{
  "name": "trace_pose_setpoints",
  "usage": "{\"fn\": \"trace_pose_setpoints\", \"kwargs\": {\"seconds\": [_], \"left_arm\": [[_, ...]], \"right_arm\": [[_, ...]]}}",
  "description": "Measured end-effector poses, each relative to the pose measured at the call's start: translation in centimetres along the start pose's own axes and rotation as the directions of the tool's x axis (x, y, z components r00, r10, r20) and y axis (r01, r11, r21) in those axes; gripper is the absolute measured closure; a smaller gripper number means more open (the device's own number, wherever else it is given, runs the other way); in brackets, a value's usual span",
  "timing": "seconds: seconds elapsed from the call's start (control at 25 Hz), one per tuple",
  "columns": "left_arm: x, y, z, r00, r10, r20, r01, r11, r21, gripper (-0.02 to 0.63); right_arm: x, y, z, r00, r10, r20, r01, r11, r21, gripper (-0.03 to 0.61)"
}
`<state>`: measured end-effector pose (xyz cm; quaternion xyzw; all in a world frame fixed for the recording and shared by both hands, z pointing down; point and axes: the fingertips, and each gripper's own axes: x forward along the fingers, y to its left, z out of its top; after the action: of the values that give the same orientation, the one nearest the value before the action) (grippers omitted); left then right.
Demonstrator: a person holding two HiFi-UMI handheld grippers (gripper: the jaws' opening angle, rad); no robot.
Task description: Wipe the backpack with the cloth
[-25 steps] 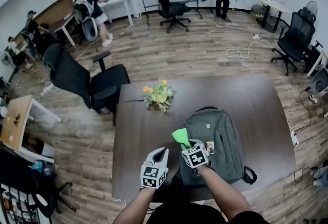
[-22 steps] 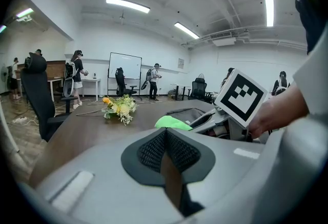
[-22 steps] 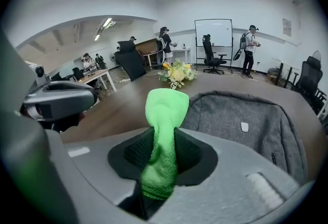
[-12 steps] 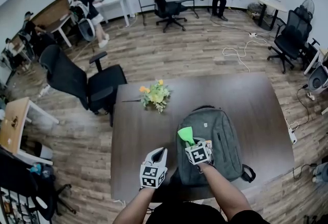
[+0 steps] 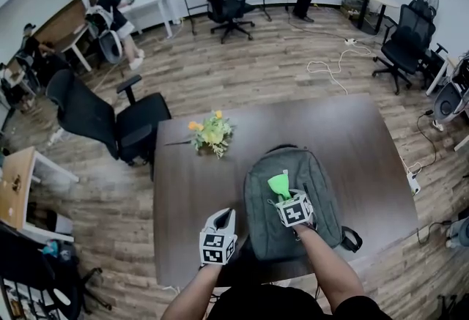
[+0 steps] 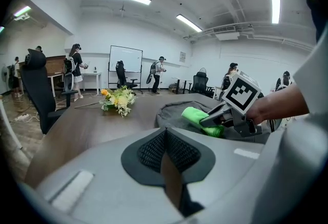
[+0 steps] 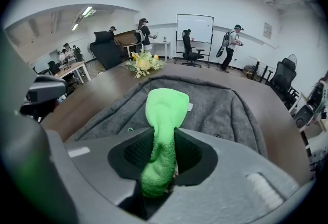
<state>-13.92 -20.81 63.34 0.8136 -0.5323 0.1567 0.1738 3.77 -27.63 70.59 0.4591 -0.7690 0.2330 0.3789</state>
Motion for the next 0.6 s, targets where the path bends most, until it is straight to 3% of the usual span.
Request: {"fn": "trace_pose_setpoints", "kwargs": {"seconds": [0.6], "left_arm": [[0.9, -3.0, 0.2, 0.998, -0.066, -0.001, 0.066, 0.998, 0.023, 0.597]], "right_arm": [[-3.2, -7.6, -1.8, 0.993, -0.120, -0.021, 0.121, 0.992, 0.042, 0.472]]}}
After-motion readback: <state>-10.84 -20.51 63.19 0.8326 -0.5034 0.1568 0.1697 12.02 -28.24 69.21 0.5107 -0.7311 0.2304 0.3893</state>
